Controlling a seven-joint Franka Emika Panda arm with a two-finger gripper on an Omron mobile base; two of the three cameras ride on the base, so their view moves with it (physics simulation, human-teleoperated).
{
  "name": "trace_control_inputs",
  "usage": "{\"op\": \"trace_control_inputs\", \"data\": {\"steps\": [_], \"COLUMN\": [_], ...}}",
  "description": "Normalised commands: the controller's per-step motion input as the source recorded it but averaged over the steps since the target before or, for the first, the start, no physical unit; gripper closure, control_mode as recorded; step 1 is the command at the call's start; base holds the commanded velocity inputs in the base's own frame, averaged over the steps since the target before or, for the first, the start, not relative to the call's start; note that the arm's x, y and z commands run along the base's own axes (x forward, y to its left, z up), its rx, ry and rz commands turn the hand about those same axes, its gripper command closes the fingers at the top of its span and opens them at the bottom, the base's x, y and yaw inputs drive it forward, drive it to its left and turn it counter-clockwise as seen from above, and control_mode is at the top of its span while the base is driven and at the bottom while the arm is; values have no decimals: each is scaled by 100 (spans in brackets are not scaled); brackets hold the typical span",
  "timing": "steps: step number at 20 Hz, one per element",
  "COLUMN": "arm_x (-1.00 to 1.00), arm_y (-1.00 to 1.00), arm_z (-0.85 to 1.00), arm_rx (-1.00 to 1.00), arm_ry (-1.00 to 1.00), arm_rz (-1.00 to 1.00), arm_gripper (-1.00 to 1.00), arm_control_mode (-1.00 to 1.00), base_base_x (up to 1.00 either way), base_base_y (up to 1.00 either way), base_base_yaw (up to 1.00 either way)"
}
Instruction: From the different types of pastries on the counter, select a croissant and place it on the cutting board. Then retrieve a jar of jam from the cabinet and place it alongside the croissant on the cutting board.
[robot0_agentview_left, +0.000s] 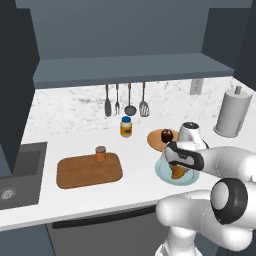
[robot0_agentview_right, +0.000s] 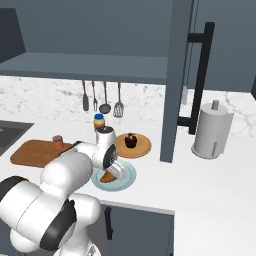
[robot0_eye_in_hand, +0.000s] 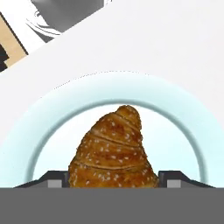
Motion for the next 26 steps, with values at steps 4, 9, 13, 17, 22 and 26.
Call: {"op": "trace_control_inputs", "data": {"steps": [4, 9, 13, 17, 22, 26], "arm_x": [1, 6, 16, 20, 15, 0], "arm_y": [2, 2, 8, 28, 30, 25], "arm_z": [36, 36, 37, 26, 10, 1], "arm_rx": [0, 0, 0, 0, 0, 0], "arm_ry": [0, 1, 4, 3, 1, 0], "arm_rz": [0, 2, 9, 14, 15, 14], "arm_gripper": [100, 100, 100, 100, 100, 100], "arm_control_mode": [-100, -100, -100, -100, -100, -100], "base_base_x": [0, 0, 0, 0, 0, 0], "base_base_y": [0, 0, 0, 0, 0, 0], "base_base_yaw": [0, 0, 0, 0, 0, 0]}}
